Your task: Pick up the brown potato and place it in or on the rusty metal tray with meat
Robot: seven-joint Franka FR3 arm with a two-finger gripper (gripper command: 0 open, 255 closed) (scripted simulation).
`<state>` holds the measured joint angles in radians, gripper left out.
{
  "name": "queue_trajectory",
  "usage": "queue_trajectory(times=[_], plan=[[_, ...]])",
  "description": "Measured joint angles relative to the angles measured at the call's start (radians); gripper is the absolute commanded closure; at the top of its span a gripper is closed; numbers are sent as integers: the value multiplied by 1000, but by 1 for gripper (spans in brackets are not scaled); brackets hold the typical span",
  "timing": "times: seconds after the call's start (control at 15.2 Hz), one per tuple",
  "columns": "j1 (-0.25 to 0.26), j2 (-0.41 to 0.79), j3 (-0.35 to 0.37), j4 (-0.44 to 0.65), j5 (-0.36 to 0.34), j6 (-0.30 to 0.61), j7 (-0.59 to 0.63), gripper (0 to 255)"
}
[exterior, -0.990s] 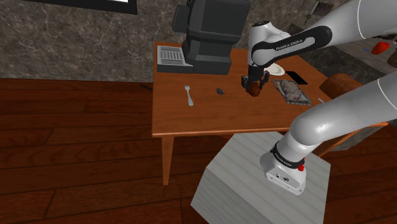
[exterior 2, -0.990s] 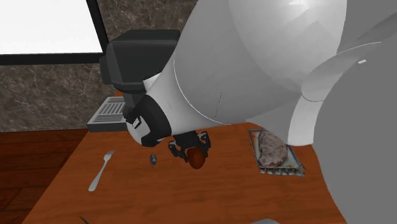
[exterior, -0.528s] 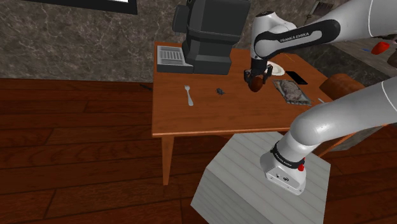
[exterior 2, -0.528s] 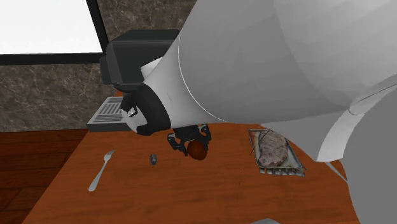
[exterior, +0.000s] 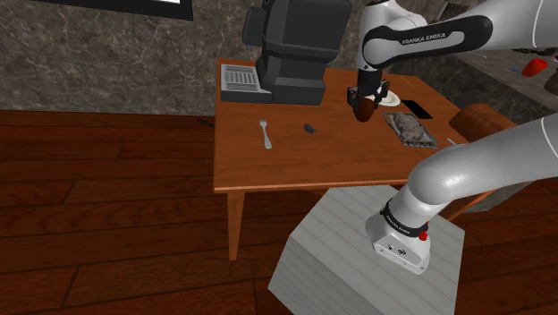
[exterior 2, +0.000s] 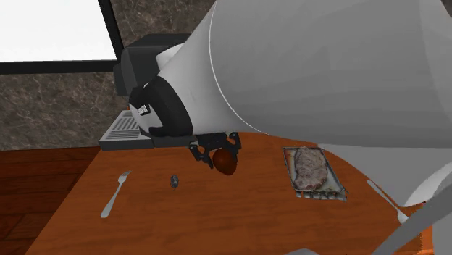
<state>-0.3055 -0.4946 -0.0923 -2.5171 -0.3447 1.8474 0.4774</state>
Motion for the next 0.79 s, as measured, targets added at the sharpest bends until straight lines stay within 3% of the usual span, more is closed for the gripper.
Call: queue_trajectory(times=[0.79], plan=[[-139,-2,-212,19,-152,70,-253,255]])
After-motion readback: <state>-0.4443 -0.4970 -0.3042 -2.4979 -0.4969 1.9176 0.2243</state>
